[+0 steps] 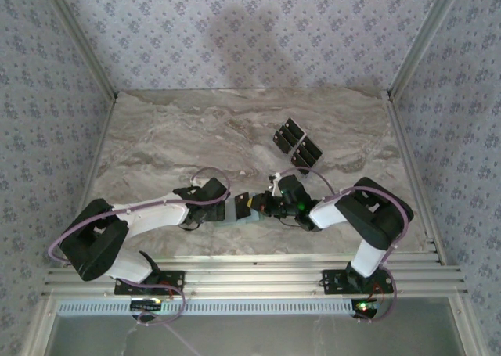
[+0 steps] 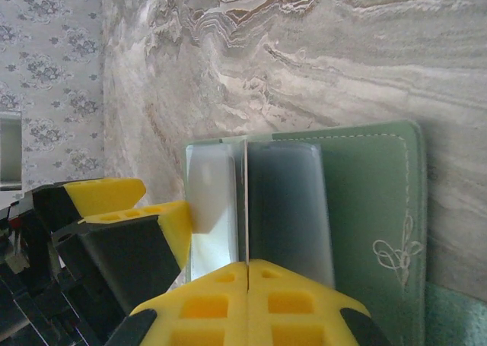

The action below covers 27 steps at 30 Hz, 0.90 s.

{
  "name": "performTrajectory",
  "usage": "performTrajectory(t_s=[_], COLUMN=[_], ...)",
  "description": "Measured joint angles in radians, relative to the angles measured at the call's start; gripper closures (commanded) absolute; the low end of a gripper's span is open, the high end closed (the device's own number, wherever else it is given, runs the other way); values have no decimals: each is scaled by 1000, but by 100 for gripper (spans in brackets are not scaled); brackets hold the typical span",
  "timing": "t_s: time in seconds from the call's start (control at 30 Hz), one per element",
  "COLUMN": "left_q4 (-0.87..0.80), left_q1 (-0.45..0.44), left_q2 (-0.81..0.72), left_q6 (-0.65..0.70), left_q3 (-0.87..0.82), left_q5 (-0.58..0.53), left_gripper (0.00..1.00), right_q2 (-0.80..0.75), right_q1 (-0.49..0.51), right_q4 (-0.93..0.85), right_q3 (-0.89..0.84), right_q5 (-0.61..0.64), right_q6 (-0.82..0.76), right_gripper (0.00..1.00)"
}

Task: Put the credit cards into the card holder

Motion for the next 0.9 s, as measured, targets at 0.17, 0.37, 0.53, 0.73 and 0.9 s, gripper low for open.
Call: performTrajectory(t_s=[0.17, 0.37, 0.53, 0.73, 0.9], left_q4=[0, -2, -7, -9, -16], left_q1=[0, 0, 0, 0, 0], left_q2=[0, 0, -1, -4, -5], left_q6=[0, 0, 0, 0, 0], left_q3=[0, -2, -2, -3, -3], left_q5=[-5, -14, -20, -21, -24], left_gripper=[1, 1, 1, 1, 2], right_q2=[15, 35, 56, 62, 62], right_q1=[0, 2, 2, 2, 2], right_q4=[26, 90, 143, 154, 113], right_q3=[0, 0, -6, -11, -11], right_q5=[-4, -31, -49, -49, -47], right_q6=[0, -1, 0, 12, 11], right_gripper=[100, 100, 100, 100, 96])
